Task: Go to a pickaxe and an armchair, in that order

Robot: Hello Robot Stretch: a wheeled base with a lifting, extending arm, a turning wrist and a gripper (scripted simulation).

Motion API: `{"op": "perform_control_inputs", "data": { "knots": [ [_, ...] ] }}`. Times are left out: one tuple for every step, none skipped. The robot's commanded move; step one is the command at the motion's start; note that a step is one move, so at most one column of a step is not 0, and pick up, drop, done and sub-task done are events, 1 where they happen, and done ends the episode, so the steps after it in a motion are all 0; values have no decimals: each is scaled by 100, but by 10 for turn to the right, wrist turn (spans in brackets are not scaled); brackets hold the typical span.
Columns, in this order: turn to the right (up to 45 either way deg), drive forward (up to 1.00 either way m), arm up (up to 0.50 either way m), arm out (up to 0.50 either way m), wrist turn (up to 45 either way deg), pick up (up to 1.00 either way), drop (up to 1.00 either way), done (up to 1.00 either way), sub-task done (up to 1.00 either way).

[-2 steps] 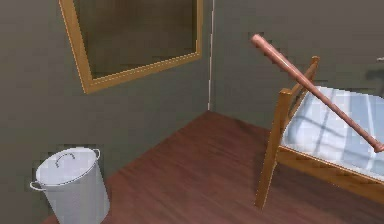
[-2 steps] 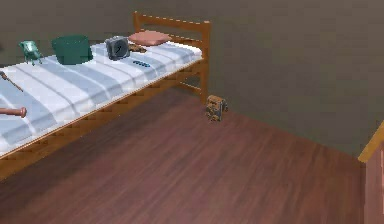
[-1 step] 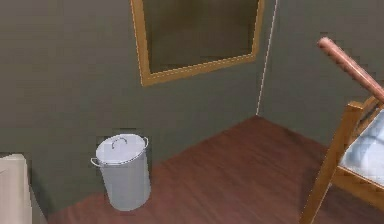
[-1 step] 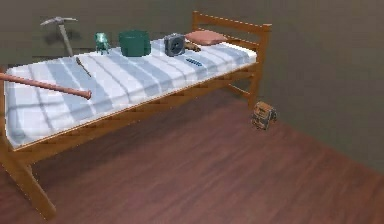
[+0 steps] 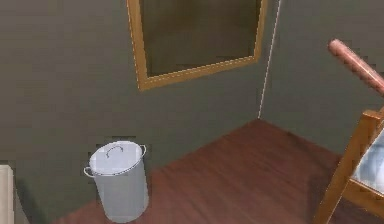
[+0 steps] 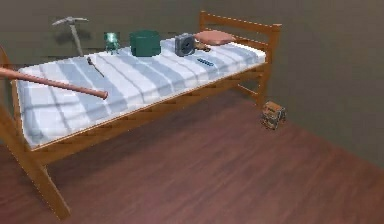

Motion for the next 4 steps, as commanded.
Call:
{"op": "perform_control_inputs", "data": {
  "knots": [
    [90, 0, 0, 0, 0, 0, 0, 0, 0],
    [0, 100, 0, 0, 0, 0, 0, 0, 0],
    [30, 0, 0, 0, 0, 0, 0, 0, 0],
    [0, 40, 0, 0, 0, 0, 0, 0, 0]
  ]
}}
